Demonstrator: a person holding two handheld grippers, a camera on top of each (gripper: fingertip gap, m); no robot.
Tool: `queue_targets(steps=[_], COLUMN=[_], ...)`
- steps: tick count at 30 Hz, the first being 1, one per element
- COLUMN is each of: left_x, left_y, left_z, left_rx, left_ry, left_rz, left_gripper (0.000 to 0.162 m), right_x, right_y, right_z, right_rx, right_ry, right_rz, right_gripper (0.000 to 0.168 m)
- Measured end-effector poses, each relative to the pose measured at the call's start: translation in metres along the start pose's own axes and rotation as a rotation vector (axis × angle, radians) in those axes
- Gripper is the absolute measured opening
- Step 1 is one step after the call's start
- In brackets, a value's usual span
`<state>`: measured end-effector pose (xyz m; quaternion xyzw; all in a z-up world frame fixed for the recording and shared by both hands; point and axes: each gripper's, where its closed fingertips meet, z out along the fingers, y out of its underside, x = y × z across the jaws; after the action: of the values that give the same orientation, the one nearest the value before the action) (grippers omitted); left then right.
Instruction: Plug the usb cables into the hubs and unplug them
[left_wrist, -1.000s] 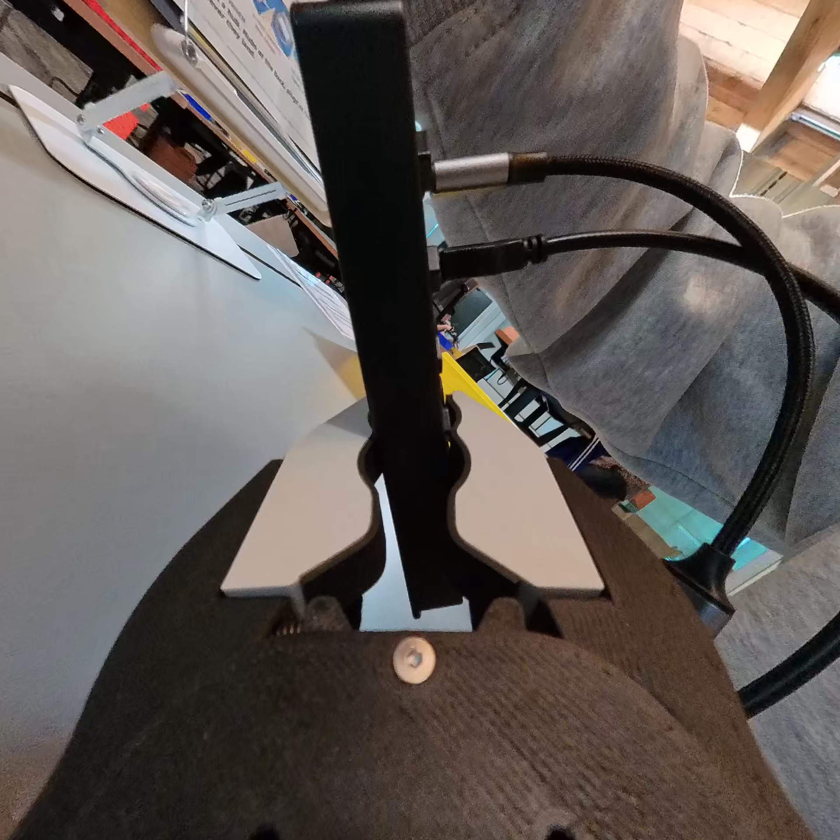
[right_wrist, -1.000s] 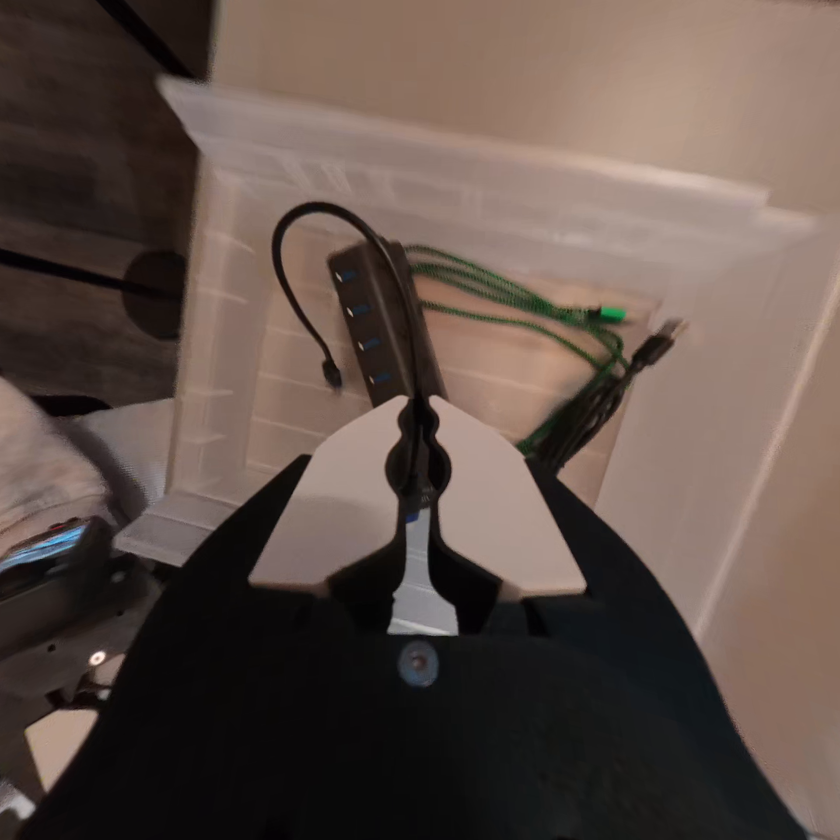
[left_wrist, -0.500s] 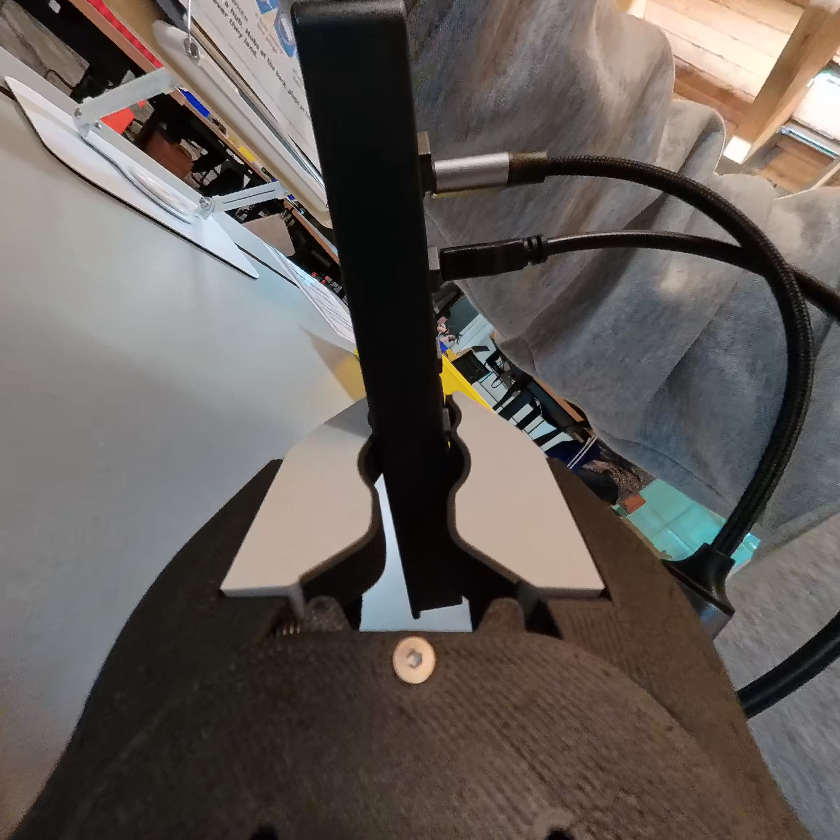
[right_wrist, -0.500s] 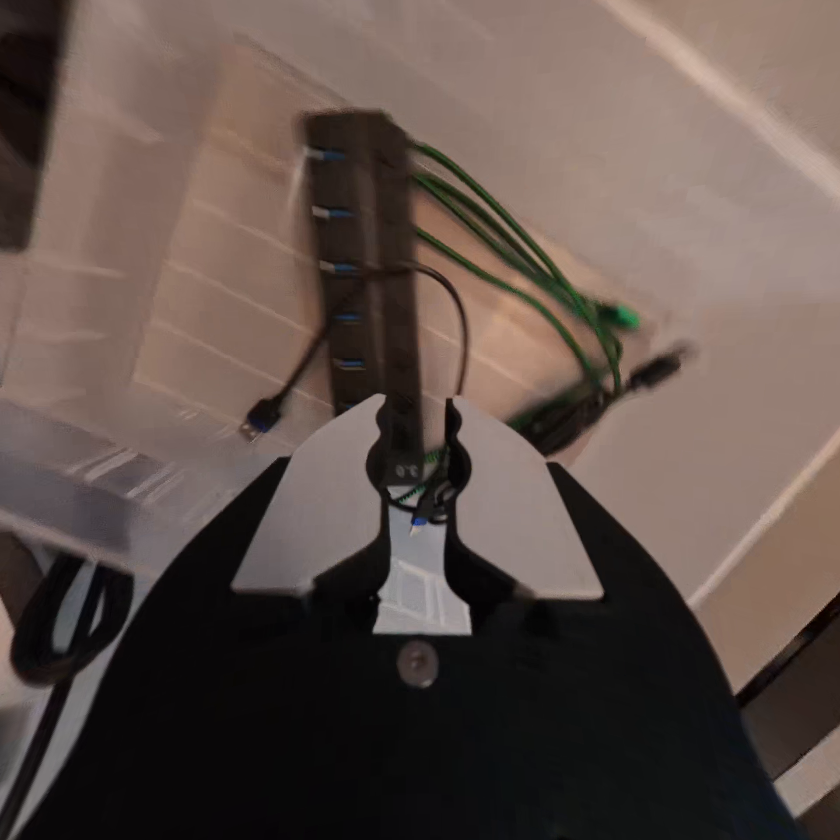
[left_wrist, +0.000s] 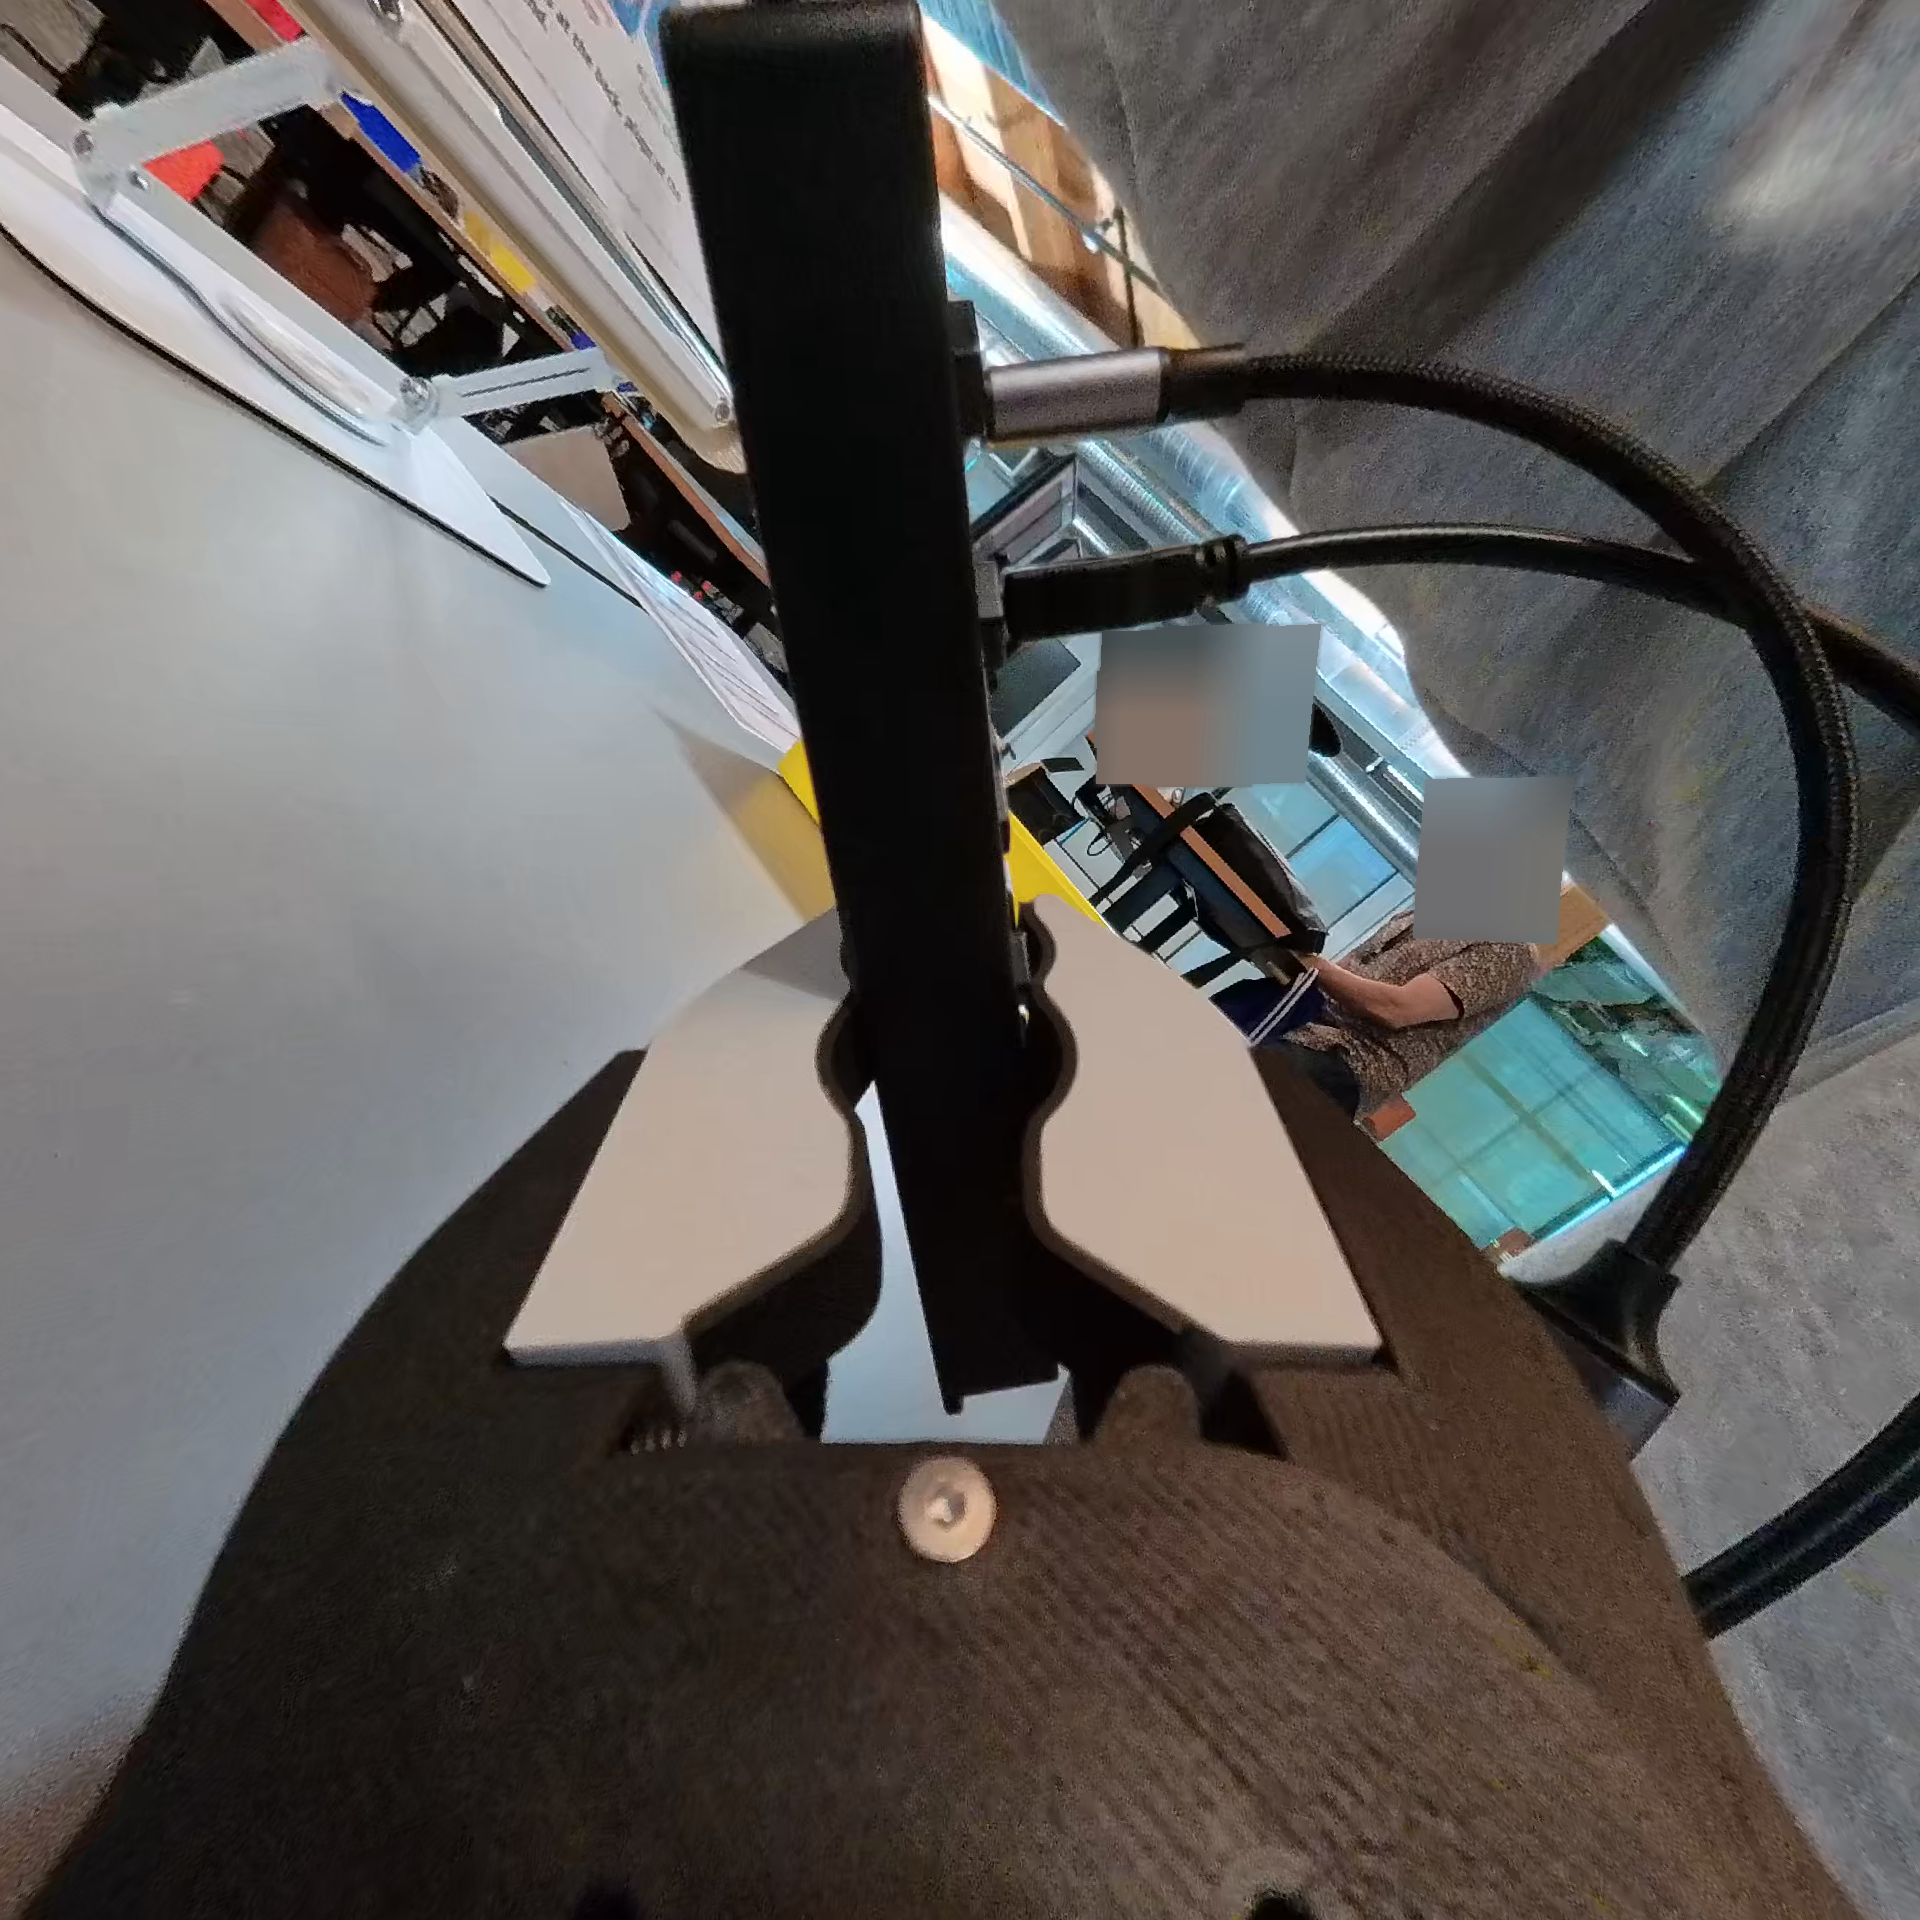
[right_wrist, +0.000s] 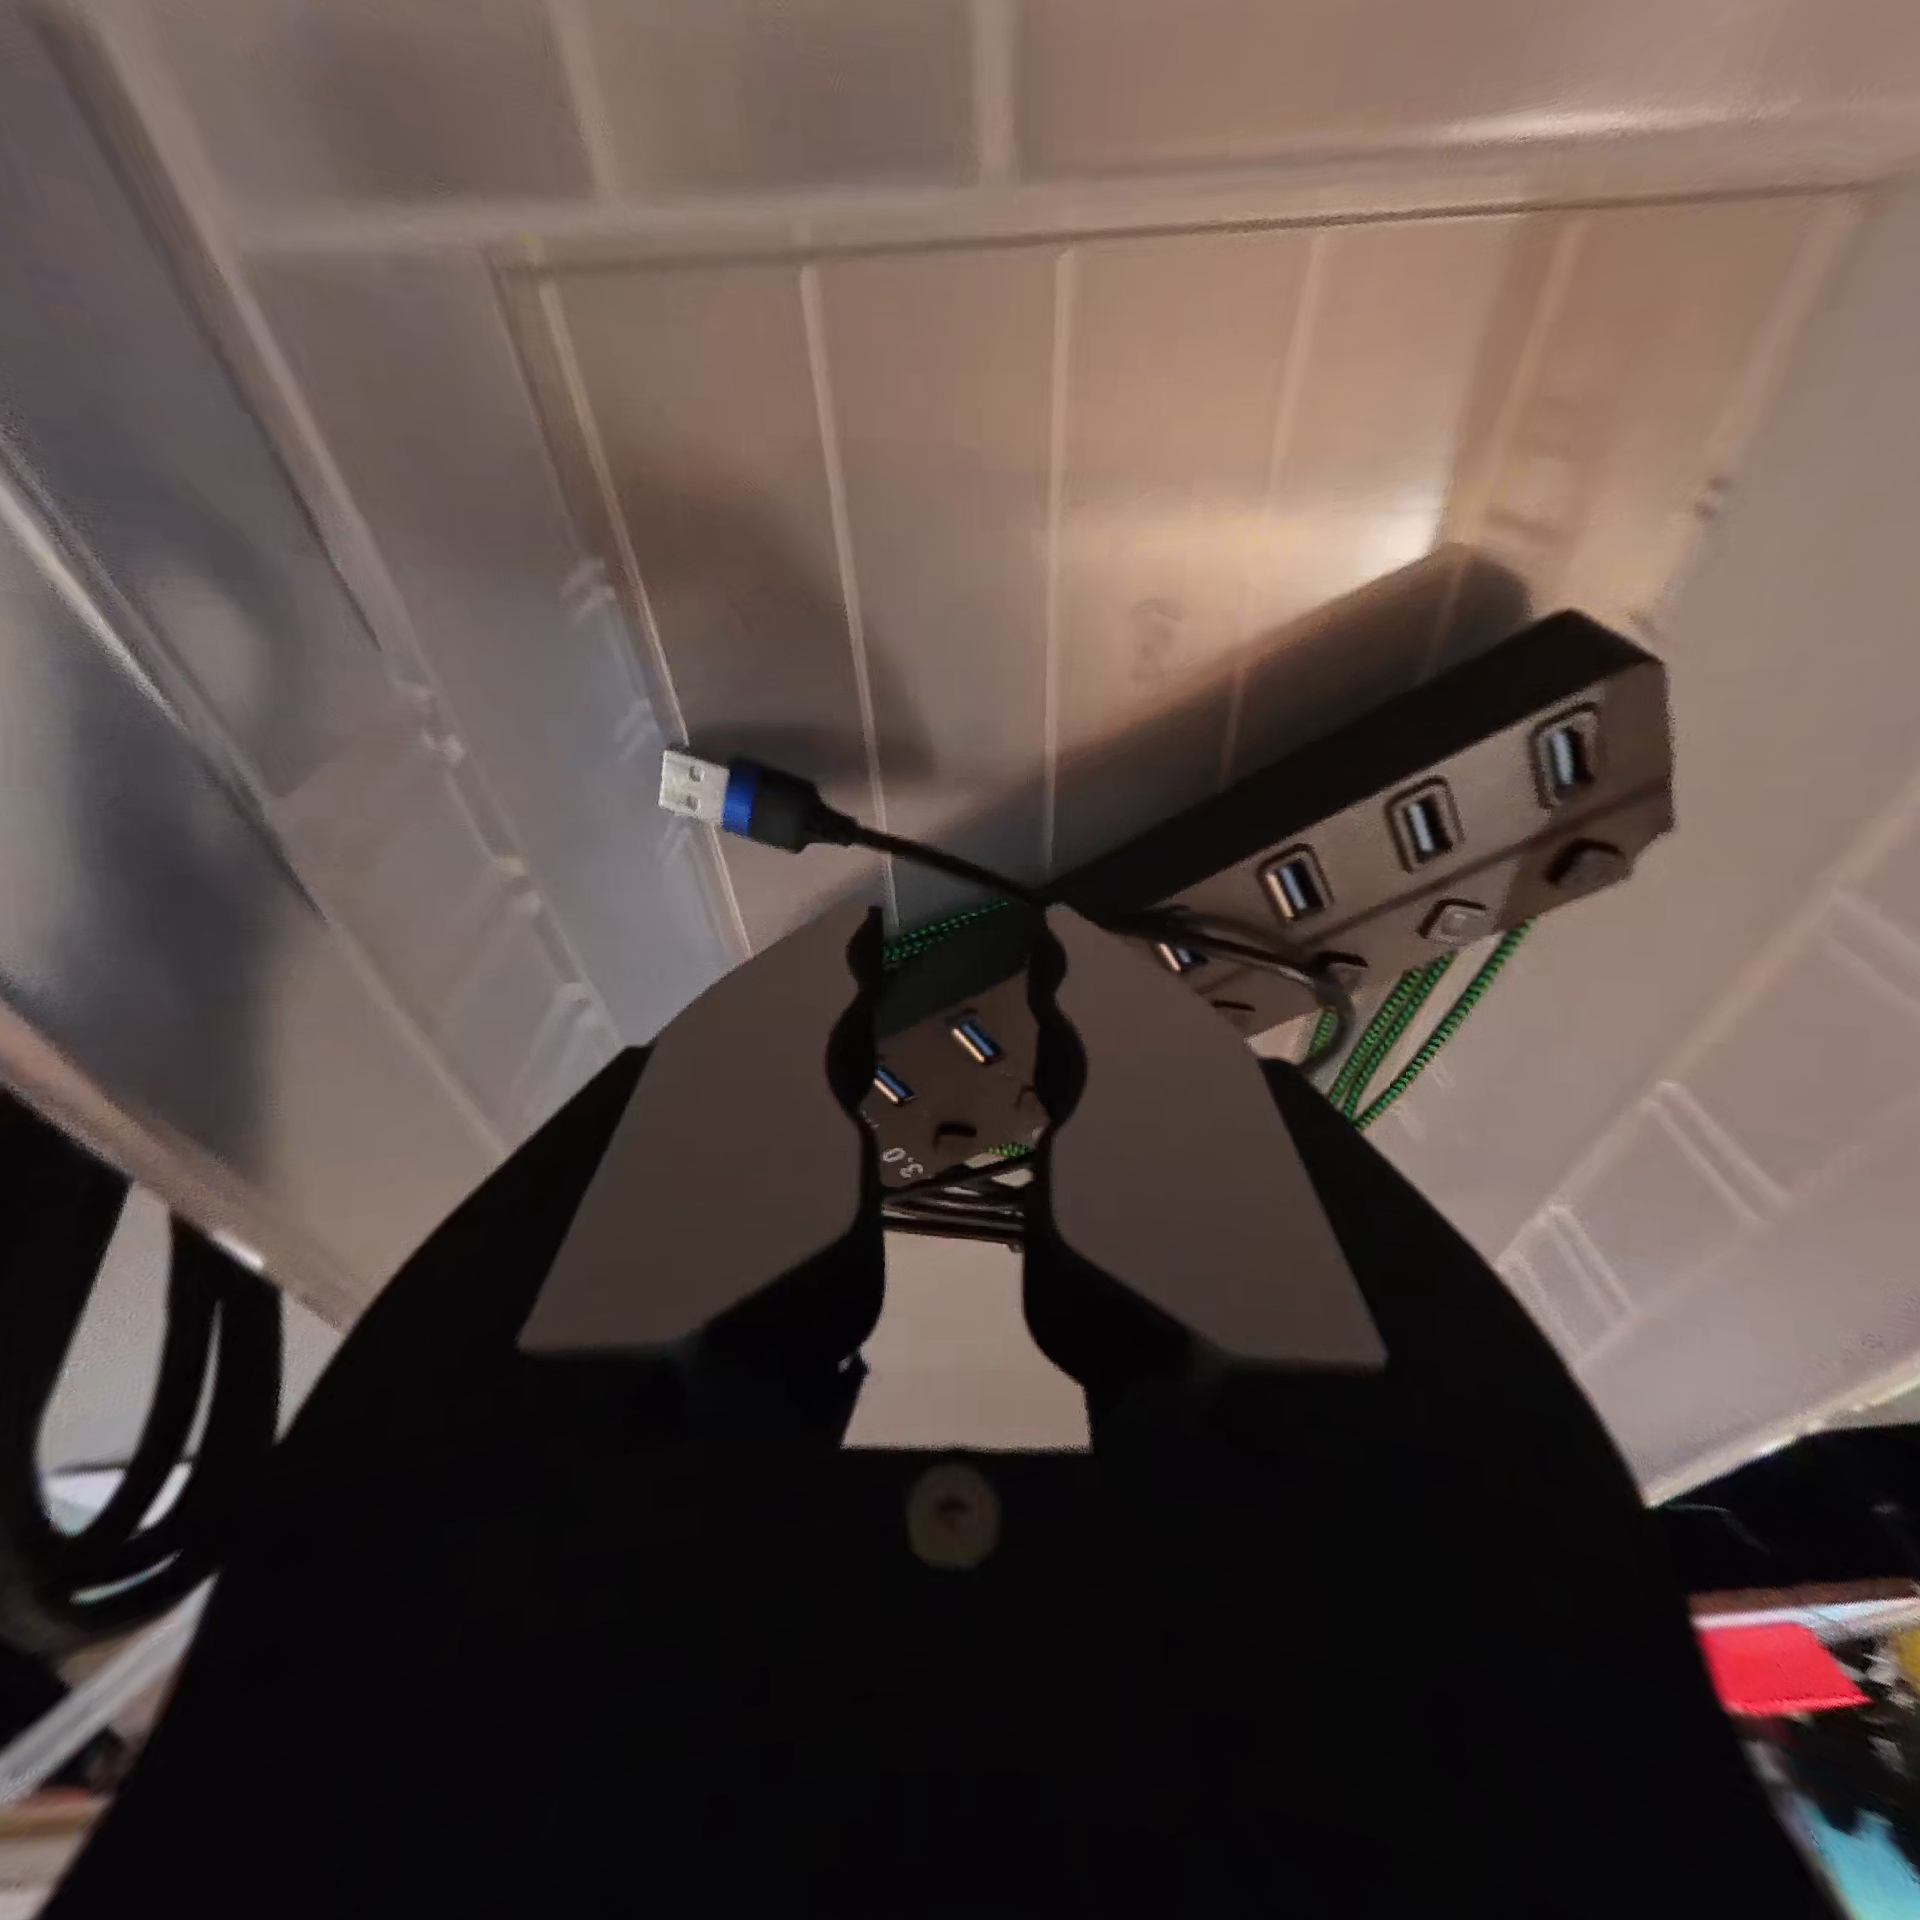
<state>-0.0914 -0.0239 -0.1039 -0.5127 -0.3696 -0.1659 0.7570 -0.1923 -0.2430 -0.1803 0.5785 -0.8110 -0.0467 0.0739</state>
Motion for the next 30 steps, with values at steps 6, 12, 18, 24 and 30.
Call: queue_targets(steps=[6, 12, 18, 24, 30], left_x=[0.000, 0.000, 0.001, 0.002, 0.003], left_y=[0.002, 0.004, 0.005, 0.009, 0.011], left_z=[0.001, 0.001, 0.002, 0.004, 0.007], left_rx=[-0.017, -0.030, -0.037, -0.049, -0.057], left_ry=[0.008, 0.015, 0.015, 0.019, 0.018], left_rz=[-0.021, -0.039, -0.036, -0.028, -0.018], left_gripper=[0.026, 0.026, 0.026, 0.026, 0.026], right_x=[0.002, 0.008, 0.015, 0.018, 0.014], right_y=[0.004, -0.007, -0.020, -0.018, -0.018], right_z=[0.022, 0.027, 0.012, -0.001, 0.014], right_rx=[-0.156, -0.171, -0.121, -0.130, -0.250], right_ry=[0.099, 0.067, 0.133, 0.168, 0.136], right_rz=[-0.317, -0.347, -0.319, -0.356, -0.584], right_gripper=[0.039, 0.042, 0.042, 0.040, 0.043])
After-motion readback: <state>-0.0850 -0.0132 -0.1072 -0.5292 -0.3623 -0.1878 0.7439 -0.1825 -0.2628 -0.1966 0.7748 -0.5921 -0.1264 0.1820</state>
